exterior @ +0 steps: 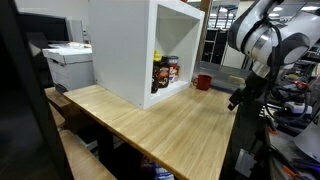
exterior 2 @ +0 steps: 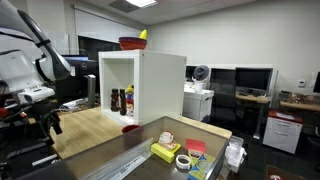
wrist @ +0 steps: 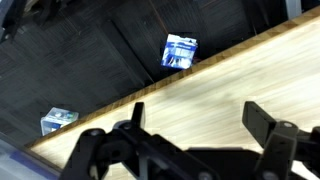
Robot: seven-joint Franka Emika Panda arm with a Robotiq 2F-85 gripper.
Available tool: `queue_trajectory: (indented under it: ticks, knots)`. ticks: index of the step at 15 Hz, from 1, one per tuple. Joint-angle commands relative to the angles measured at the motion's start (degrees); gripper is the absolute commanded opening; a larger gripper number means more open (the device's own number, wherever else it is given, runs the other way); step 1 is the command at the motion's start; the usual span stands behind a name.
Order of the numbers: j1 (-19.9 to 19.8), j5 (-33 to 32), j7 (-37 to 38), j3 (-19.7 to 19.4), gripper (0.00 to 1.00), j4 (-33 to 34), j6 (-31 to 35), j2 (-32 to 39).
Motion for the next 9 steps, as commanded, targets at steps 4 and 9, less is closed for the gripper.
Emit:
queue_trajectory:
  ticks: [4, 9]
  knots:
    - [-1.71, -1.26, -6.63, -1.73, 1.0, -0.05, 0.54, -0.76]
    - [-4.64, -0.56, -14.47, -1.54, 1.0, -0.05, 0.52, -0.5]
